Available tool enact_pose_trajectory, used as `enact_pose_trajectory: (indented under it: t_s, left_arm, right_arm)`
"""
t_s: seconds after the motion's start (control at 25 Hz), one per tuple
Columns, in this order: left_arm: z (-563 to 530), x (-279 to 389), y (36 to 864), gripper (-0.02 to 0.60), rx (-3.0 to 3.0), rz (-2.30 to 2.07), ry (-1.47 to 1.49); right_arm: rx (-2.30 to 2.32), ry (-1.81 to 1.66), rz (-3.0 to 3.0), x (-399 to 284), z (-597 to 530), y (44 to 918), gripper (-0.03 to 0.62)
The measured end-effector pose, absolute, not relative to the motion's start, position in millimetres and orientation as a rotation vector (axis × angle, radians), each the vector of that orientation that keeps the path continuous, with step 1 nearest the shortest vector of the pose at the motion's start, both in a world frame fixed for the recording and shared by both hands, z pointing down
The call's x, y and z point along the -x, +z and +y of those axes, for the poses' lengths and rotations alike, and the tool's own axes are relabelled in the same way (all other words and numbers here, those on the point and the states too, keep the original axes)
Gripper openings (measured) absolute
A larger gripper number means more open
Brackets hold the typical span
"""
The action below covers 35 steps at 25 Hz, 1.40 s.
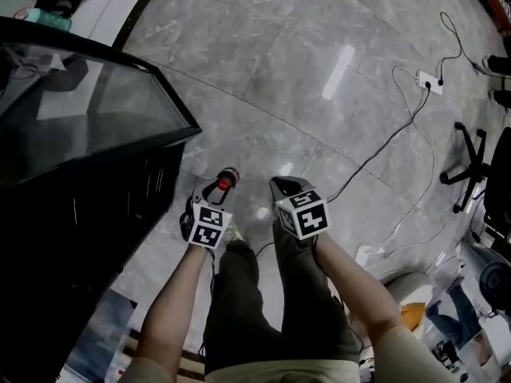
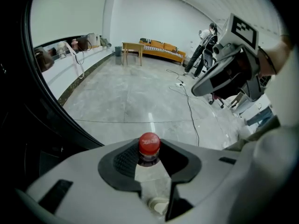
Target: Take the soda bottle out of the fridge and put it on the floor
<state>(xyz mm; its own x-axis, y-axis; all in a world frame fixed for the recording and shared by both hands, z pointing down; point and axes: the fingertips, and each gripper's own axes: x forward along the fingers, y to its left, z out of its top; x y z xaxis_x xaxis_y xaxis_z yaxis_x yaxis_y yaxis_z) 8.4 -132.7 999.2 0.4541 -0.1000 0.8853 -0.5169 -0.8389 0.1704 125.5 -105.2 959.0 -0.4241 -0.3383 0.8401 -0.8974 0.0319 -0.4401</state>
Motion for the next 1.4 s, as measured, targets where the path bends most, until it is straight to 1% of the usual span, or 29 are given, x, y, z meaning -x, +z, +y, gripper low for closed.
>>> enact_pose_trajectory:
  t_s: [0.36, 0.76, 1.04, 1.4]
  left_arm:
    - [-118, -7, 1088, 0.129, -2.264, -0.48, 1.425]
    - [-110, -5, 1172, 0.129, -2.223, -0.482, 1.451]
    - [-95, 1, 1215, 0.129, -2.171, -0.473, 1.517]
    - [-80, 6, 1243, 0.132, -2.123, -0.406, 1.596]
  right_arm:
    - [-1.064, 1.335, -1.801, -105, -79, 1045, -0.003]
    - [-0.977, 1.329, -1.787, -82, -68, 1121, -0.003]
    - [-0.961, 1.375, -1.755, -82, -56, 1152, -0.003]
    - [-0.976, 1.388, -1.71, -96, -49, 1170, -0.003]
